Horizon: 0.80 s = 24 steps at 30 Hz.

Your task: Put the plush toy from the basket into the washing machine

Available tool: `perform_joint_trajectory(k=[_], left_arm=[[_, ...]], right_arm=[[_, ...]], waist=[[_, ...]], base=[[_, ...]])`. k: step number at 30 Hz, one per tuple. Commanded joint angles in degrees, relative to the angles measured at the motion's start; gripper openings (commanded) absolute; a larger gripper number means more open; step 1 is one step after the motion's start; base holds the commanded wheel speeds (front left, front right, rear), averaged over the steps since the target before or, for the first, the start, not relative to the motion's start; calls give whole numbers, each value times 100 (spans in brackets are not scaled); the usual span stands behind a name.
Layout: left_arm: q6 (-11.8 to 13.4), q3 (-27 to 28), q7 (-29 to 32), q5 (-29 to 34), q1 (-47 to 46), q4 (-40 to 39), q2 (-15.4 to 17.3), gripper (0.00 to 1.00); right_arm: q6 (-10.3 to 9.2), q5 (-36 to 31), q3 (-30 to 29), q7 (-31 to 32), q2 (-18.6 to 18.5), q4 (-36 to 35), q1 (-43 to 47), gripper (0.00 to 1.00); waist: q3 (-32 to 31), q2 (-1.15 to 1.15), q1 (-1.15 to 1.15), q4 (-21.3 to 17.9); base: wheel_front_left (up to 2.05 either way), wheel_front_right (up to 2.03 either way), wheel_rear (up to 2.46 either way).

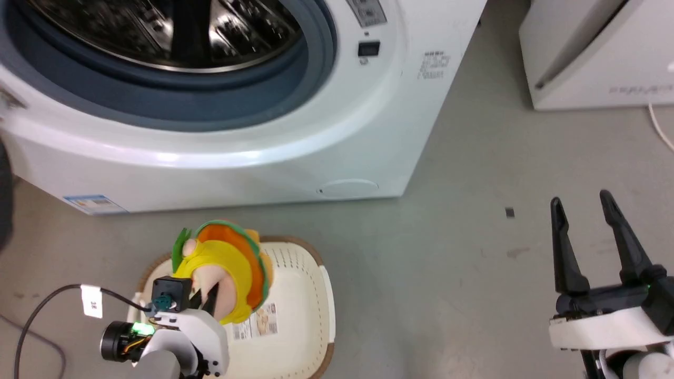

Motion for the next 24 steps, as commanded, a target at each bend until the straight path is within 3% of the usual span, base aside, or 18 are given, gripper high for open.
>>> perform_joint_trajectory(k=[1,13,14,20,24], left_arm=[[73,52,-30,84,217,-393,-1,0],[446,390,-31,409,1390,-2849,-269,0],[481,484,-31,479,1566,-3354,-291,0],[483,685,-31,608,1765,-4528,-369,0],[425,841,-31,721,1571,-5214,-256,0]], right_arm=[[-5,53,-20,-26,1,36,115,100],[-5,104,2,-26,1,88,429,100],[-5,121,1,-26,1,89,448,100],[-5,149,-10,-26,1,66,505,100],[-5,146,10,-26,1,20,476,100]], waist=[[-369,0,0,159],[-905,0,0,255],[-960,0,0,238],[-986,0,0,176],[-799,0,0,68]], base=[[0,0,0],[0,0,0],[0,0,0],[0,0,0],[0,0,0]])
